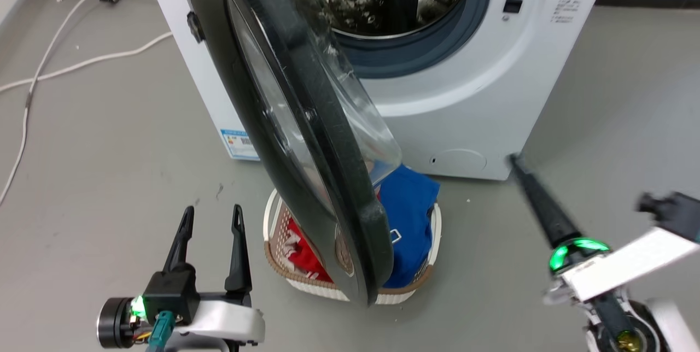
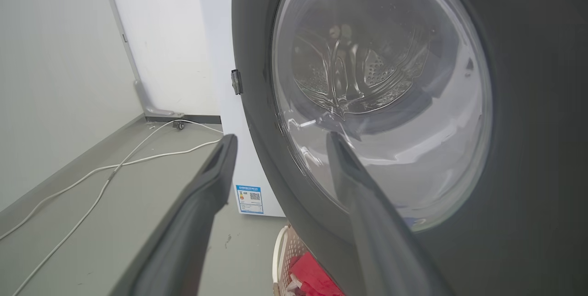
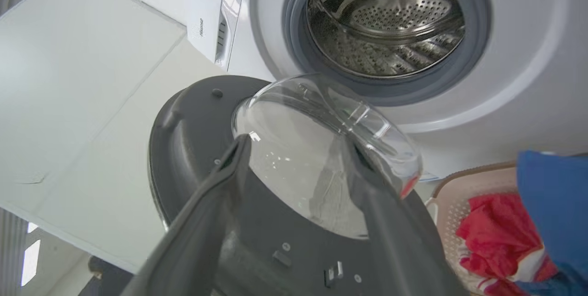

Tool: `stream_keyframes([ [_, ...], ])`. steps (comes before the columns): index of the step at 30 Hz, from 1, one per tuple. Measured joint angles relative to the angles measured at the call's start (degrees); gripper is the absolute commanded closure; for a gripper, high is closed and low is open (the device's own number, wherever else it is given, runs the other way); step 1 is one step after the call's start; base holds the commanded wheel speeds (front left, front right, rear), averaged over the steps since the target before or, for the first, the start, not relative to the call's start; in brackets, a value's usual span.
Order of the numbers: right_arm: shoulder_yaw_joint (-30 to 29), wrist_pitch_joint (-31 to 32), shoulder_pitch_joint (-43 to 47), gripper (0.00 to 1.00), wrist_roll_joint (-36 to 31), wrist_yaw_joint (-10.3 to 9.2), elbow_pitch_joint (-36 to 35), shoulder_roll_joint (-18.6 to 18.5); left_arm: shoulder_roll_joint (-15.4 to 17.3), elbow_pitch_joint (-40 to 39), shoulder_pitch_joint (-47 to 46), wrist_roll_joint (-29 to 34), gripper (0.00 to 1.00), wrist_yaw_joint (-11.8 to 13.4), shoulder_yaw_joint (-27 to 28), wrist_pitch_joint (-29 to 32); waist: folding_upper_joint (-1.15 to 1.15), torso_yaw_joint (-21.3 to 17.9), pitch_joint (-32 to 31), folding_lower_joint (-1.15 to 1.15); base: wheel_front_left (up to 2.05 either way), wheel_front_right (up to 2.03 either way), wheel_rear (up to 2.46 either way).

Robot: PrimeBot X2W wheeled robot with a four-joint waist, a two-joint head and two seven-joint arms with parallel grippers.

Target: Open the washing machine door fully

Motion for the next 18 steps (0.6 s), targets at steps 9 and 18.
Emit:
stream_keyframes([
  [9,2.26,-24.57,0.1,0.0,-20.39,0.01,5.9,-6.25,-0.01,0.37,2.53,0.52,0.0,-0.7,1.02,0.0,0.0,-1.48,-3.78,0.0,0.0,0.0,0.0],
  [18,-9.62,-25.09,4.78,0.0,-48.03,0.02,3.0,-0.16,0.0,0.24,4.02,0.7,0.0,-0.91,1.76,0.0,0.0,-2.43,-5.43,0.0,0.0,0.0,0.0],
])
